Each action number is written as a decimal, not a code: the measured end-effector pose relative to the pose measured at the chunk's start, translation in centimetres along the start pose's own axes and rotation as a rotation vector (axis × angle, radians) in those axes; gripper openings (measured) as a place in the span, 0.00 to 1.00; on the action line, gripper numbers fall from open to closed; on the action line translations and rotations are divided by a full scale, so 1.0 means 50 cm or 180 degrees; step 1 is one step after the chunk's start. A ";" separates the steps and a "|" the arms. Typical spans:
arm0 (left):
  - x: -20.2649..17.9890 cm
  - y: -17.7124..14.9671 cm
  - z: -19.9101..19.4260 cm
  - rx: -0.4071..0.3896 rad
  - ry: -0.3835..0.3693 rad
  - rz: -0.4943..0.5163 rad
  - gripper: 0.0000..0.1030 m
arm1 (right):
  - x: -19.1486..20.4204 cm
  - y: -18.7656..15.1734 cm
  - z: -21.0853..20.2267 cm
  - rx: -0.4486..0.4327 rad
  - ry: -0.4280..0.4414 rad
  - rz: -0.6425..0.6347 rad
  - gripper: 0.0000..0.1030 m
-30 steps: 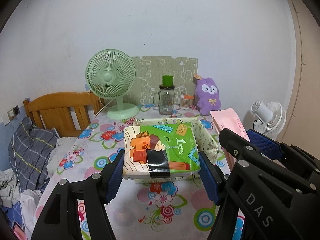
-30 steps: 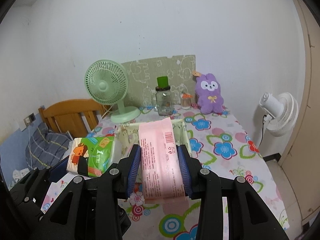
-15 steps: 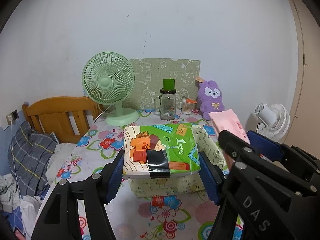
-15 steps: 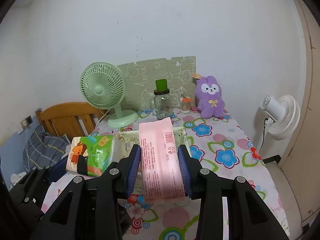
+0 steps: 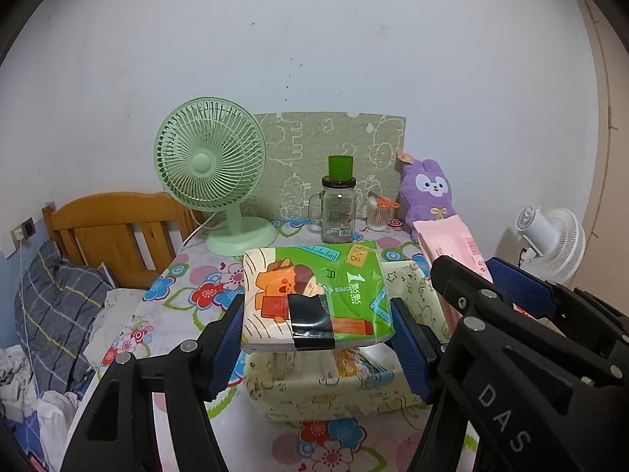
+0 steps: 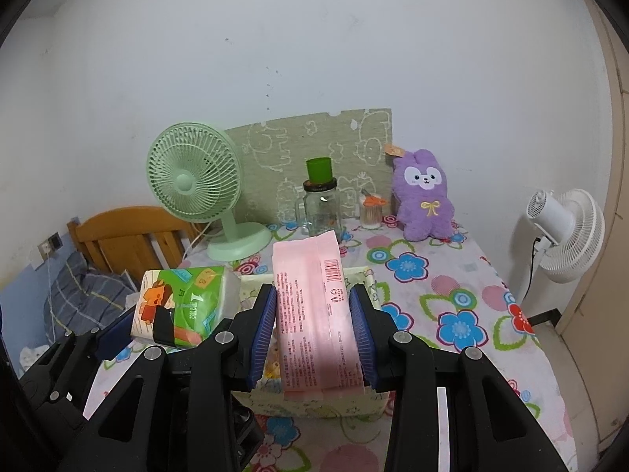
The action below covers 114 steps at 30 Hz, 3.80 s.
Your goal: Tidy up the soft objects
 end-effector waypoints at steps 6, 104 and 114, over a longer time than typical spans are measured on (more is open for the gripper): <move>-0.001 0.010 0.043 -0.0006 -0.0015 0.0036 0.70 | -0.005 0.009 0.043 0.0009 -0.0001 -0.0044 0.41; 0.061 -0.034 -0.193 -0.0212 -0.0061 -0.0080 1.00 | -0.059 -0.054 -0.269 -0.0385 -0.0581 0.0015 1.00; 0.062 -0.043 -0.225 -0.0260 -0.0052 -0.0124 1.00 | -0.054 -0.068 -0.288 -0.0402 -0.0554 0.0026 1.00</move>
Point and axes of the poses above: each gripper's, at about its wrist camera, not at the fingertips, and z roughly the way its jaws point, x to its left, y to its top, the point moved 2 cm from there along z, roughly the way its jaws point, and after that the axes turned 7 degrees about -z, right-handed, at the moved point
